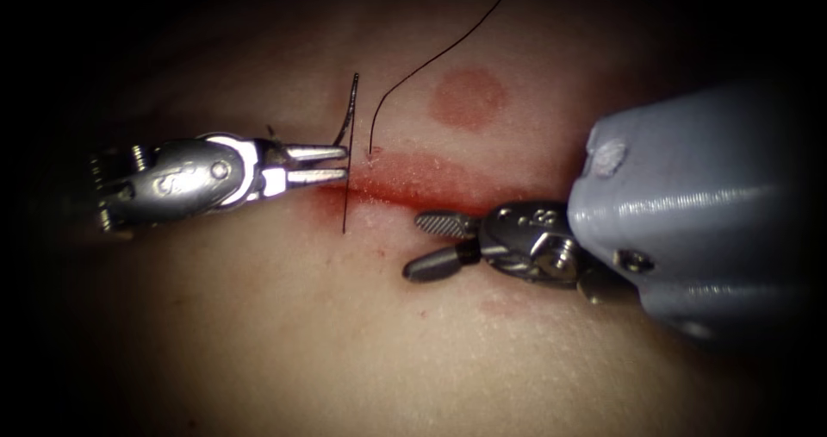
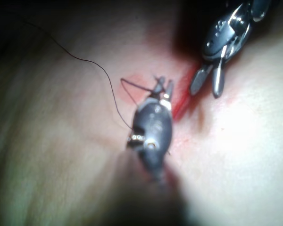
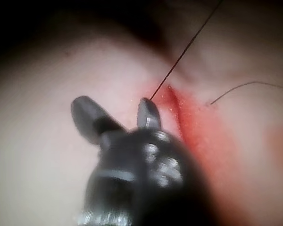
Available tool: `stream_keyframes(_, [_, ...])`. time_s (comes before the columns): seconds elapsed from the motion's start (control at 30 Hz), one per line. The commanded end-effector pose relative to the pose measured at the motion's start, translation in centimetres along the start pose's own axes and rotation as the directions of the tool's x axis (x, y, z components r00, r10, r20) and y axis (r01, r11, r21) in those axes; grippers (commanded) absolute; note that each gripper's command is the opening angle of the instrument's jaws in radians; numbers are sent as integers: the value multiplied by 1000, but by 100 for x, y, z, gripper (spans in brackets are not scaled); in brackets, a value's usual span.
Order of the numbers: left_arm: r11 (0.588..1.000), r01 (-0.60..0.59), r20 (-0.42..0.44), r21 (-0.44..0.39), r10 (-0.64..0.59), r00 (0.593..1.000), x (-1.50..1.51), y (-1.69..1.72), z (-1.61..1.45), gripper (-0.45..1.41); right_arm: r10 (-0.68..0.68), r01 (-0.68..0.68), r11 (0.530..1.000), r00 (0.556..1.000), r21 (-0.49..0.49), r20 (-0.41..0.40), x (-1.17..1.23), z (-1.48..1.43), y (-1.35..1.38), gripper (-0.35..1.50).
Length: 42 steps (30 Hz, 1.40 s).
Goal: Wound Closure
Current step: Use the left gripper to pull the needle through, then use the right gripper to pull the suture through.
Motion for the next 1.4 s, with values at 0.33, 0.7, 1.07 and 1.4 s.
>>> stream_keyframes(0.33, [994, -43, -33, 97, 46, 998, 14, -26, 1, -35, 3, -3, 1000, 1000, -7, -9, -1, 5, 1, 118])
stream_keyframes(0.7, [988, -68, -57, 138, 76, 995, 37, -47, -4, -35, 6, -6, 1000, 1000, -17, -19, 2, 2, 2, 118])
stream_keyframes(1.07, [986, -62, -76, 155, 75, 994, 42, -51, -18, -35, -69, 62, 994, 994, -89, -85, 23, 48, 4, 126])
stream_keyframes(1.4, [984, -64, -86, 164, 79, 993, 43, -55, -19, -35, -199, 200, 972, 980, -121, 17, 11, 92, 1, 124])
